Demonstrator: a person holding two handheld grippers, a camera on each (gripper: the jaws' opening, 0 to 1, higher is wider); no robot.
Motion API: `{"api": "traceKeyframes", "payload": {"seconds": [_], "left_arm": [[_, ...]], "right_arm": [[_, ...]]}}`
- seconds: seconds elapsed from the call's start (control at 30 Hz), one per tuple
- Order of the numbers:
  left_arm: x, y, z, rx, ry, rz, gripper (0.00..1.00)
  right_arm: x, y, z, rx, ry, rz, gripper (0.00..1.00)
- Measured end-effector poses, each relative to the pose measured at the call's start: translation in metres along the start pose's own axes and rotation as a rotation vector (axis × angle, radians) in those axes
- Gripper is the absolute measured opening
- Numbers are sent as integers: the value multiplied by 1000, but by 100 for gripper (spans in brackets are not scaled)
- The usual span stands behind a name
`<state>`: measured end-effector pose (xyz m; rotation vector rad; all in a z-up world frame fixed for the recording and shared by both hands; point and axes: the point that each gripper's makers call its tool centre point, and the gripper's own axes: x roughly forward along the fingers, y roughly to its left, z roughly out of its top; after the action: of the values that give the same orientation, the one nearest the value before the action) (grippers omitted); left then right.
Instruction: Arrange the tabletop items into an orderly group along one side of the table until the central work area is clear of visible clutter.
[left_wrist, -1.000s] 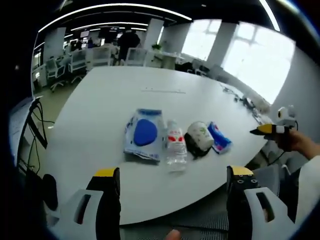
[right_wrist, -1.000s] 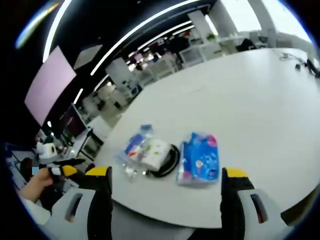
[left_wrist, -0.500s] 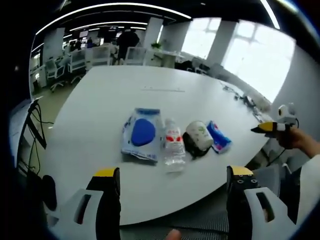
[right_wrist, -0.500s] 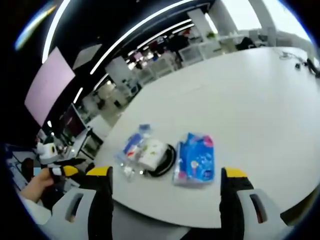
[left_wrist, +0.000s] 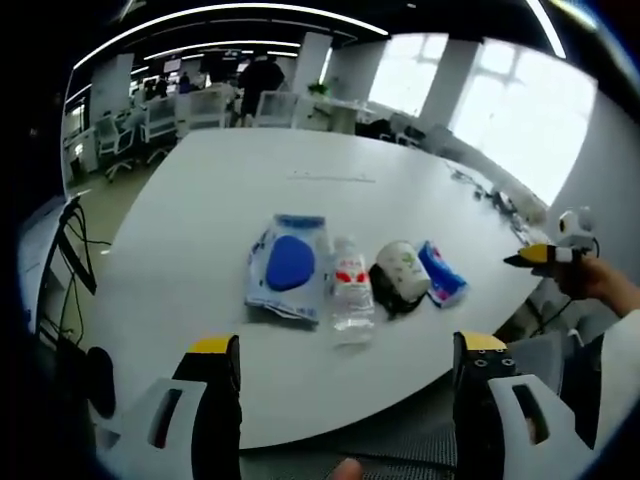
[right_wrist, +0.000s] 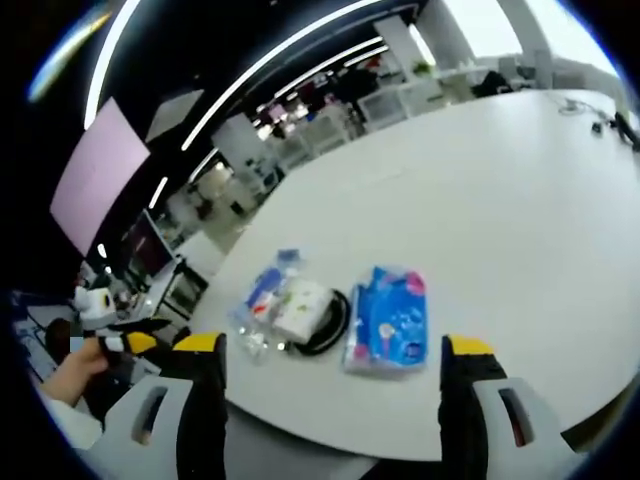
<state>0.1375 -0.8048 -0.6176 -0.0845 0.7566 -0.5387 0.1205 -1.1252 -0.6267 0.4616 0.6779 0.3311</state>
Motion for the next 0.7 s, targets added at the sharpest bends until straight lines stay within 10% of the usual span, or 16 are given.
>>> {"api": "traceKeyframes", "payload": {"seconds": [0.7], "left_arm": [[9, -17, -8, 9, 38, 74, 84]], "right_arm": [[-8, -26, 3, 70, -8, 62, 83]]}}
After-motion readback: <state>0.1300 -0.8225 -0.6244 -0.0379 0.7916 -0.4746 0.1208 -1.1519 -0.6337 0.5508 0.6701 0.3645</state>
